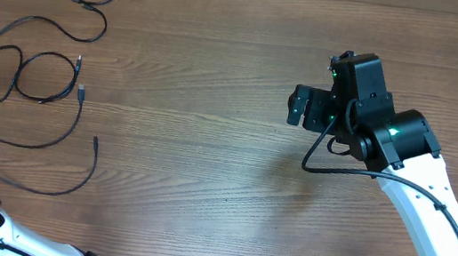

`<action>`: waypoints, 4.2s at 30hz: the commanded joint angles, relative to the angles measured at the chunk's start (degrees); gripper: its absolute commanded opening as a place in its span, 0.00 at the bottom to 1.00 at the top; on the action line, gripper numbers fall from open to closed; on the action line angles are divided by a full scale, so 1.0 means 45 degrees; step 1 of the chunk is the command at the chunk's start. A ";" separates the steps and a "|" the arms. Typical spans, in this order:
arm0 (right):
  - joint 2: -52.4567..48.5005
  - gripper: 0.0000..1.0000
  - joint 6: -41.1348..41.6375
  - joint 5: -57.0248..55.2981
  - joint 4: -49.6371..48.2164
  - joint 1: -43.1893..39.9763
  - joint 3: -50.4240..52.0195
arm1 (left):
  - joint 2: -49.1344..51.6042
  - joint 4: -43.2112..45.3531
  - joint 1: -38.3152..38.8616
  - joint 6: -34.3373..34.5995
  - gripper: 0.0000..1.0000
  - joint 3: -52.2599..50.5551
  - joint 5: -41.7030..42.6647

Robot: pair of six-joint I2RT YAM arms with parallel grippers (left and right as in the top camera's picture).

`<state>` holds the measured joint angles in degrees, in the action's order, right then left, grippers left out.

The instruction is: Untangle cables

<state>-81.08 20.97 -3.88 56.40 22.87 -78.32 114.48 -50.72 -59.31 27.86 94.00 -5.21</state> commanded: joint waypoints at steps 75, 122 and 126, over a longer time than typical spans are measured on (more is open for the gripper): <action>-0.0015 1.00 0.0005 -0.0175 -0.0068 -0.0029 -0.0155 | -1.6757 -0.1530 1.4557 -0.7616 1.00 -0.8451 0.4541; -0.0015 1.00 0.0005 -0.0175 -0.0063 -0.0029 -0.0155 | -2.5403 1.4192 1.2599 -0.6853 1.00 -2.0827 0.2035; -0.0015 1.00 0.0005 -0.0175 -0.0068 -0.0029 -0.0155 | -2.5403 1.1288 1.2599 -0.6844 1.00 -2.0827 0.1520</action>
<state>-81.23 20.97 -3.88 56.40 22.85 -78.32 0.62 4.95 -2.31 -3.16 0.49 4.05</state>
